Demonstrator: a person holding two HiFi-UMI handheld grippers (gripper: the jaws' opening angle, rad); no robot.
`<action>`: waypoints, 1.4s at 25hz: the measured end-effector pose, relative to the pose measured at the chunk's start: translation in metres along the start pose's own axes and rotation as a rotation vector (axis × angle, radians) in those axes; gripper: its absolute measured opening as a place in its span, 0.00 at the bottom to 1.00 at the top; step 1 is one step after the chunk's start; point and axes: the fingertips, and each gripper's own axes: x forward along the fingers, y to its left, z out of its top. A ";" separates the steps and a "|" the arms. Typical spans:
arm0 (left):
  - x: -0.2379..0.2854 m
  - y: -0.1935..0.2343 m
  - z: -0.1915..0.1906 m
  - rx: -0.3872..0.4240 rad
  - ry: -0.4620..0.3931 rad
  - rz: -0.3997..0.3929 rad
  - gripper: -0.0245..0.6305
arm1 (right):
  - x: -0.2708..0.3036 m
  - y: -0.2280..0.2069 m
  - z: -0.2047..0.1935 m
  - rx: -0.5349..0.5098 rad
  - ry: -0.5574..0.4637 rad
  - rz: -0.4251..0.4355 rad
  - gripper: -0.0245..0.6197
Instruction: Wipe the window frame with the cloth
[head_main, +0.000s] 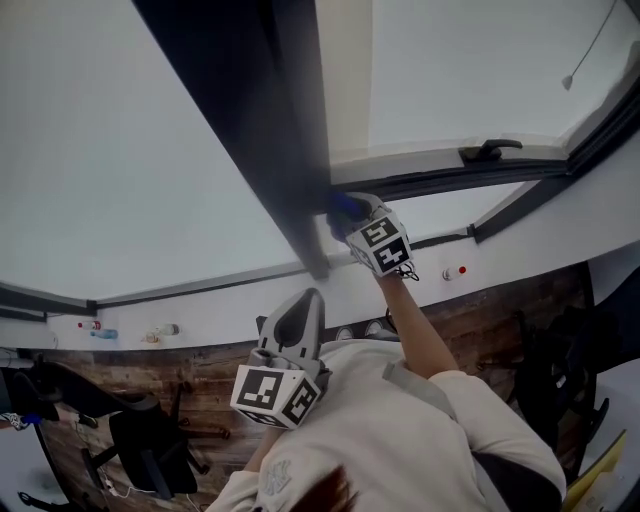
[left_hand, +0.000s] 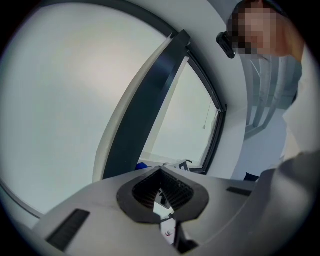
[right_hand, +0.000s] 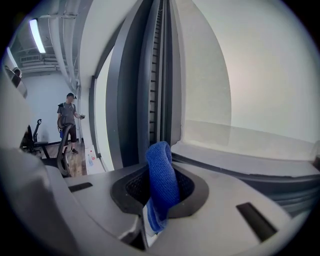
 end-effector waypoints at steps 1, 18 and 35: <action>0.000 -0.001 0.001 0.006 0.002 -0.009 0.05 | 0.000 0.000 0.000 -0.002 -0.001 -0.005 0.11; -0.008 0.011 0.001 0.032 0.012 -0.009 0.05 | -0.017 -0.029 -0.009 0.055 -0.022 -0.096 0.11; -0.002 0.005 -0.004 0.018 0.030 -0.045 0.04 | -0.036 -0.056 -0.018 0.098 -0.041 -0.166 0.11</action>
